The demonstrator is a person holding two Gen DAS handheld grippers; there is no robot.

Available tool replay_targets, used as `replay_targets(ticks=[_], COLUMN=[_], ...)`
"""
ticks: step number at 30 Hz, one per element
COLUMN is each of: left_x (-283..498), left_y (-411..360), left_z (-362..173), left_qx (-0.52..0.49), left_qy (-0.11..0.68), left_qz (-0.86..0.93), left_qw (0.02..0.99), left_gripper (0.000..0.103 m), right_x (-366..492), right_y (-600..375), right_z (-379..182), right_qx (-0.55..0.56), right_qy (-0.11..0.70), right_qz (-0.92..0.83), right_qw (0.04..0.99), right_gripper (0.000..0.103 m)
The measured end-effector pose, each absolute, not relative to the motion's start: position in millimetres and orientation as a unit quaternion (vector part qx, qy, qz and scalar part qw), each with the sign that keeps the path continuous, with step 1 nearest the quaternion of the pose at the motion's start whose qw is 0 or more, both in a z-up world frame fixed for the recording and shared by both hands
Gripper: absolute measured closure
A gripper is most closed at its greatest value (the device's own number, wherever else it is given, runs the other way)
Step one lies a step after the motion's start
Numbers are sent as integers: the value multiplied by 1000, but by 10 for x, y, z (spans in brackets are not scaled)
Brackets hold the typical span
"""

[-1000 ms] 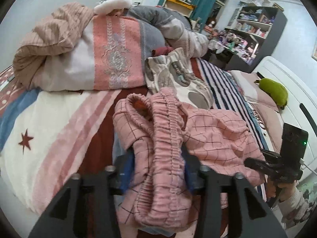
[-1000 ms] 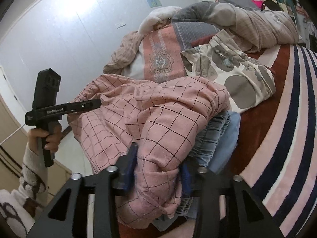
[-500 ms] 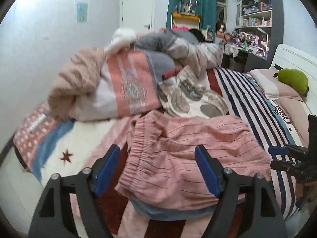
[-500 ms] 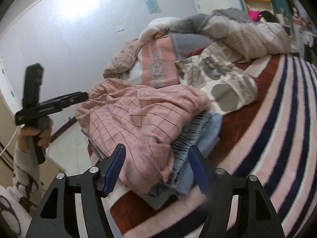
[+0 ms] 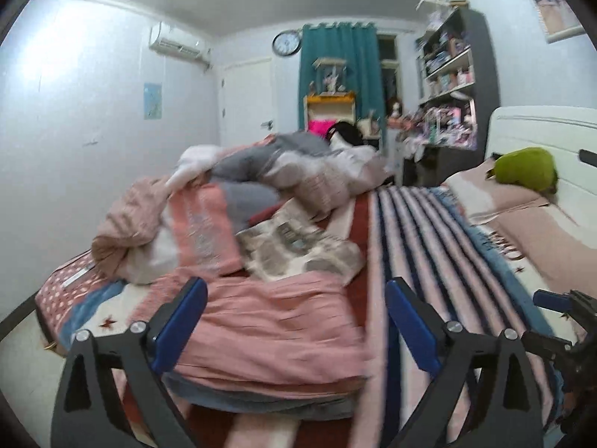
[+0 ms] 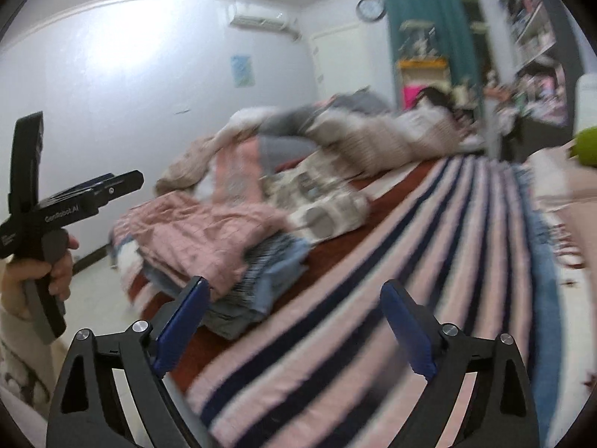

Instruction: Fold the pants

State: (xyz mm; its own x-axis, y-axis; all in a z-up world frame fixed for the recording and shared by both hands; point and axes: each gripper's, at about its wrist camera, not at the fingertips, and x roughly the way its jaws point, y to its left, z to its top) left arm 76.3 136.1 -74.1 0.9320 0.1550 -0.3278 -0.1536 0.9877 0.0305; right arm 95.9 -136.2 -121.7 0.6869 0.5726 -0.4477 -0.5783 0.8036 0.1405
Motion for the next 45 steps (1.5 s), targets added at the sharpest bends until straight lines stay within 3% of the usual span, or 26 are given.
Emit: replay_targets(ticks=[3,15,45], left_x=[720,688,613], left_y=[1019,320,204], left_z=[-746,-771,-715], left_qx=[-9,-4,-8], left_qy=[148,150,149], left_qz=[70,41,22], left_qw=[987,988,989], left_gripper=[2,2,1], right_x=[772,517,395], right_y=[-1684,-2283,-2411], right_z=[-1138,-985,-894], right_qx=[-12,-3,8], right_qy=[216,164,151], right_qz=[275,204,189], right_qw=[937,965,970], right_gripper=[1,1,1])
